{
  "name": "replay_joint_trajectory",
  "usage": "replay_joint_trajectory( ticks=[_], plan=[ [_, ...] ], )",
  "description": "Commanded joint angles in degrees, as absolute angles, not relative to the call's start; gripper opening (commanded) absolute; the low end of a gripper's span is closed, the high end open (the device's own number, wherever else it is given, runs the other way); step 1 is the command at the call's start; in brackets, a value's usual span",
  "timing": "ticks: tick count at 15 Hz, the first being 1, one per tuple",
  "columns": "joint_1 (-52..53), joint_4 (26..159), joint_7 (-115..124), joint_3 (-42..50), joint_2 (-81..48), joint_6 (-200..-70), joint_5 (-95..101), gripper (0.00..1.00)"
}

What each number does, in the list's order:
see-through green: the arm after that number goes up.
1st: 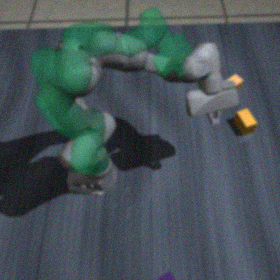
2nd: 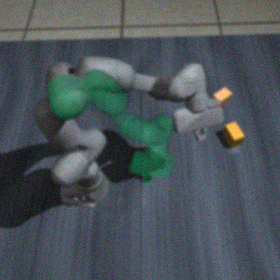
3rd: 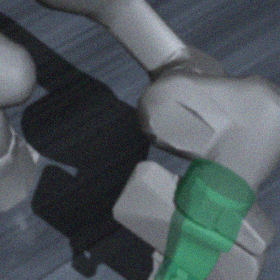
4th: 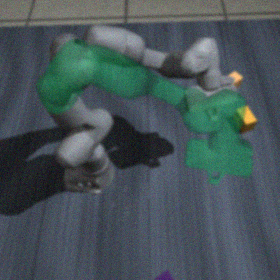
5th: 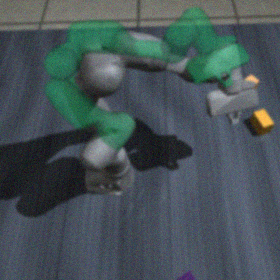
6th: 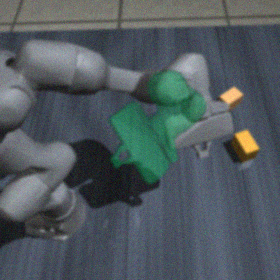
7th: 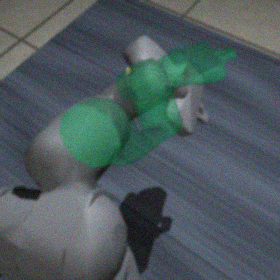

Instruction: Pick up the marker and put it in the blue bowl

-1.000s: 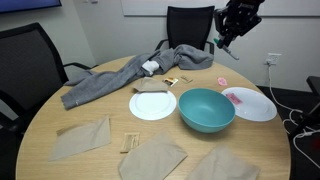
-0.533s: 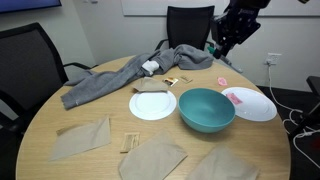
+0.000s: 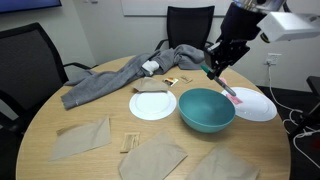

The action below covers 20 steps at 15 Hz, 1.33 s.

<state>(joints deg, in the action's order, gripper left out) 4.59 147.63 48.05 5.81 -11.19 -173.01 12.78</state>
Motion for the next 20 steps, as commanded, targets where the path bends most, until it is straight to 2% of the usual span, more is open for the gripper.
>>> replay_joint_trajectory(
  ticks=[1, 5, 6, 7, 15, 20],
  plan=[
    [8.9, 144.9, 52.6, 9.9, -16.0, -174.9, 17.9, 0.04],
    [13.0, 142.8, 54.0, 12.8, -19.8, -174.8, 20.2, 0.04],
    [13.8, 142.6, 54.1, 13.3, -20.4, -174.9, 20.3, 0.4],
    [14.6, 142.3, 54.2, 13.9, -20.8, -174.8, 20.4, 0.4],
    [14.7, 145.4, 51.8, 16.6, -14.5, -173.2, 19.5, 0.98],
    [11.0, 146.9, 46.5, 15.0, -6.6, -167.7, 17.8, 1.0]
  ],
)
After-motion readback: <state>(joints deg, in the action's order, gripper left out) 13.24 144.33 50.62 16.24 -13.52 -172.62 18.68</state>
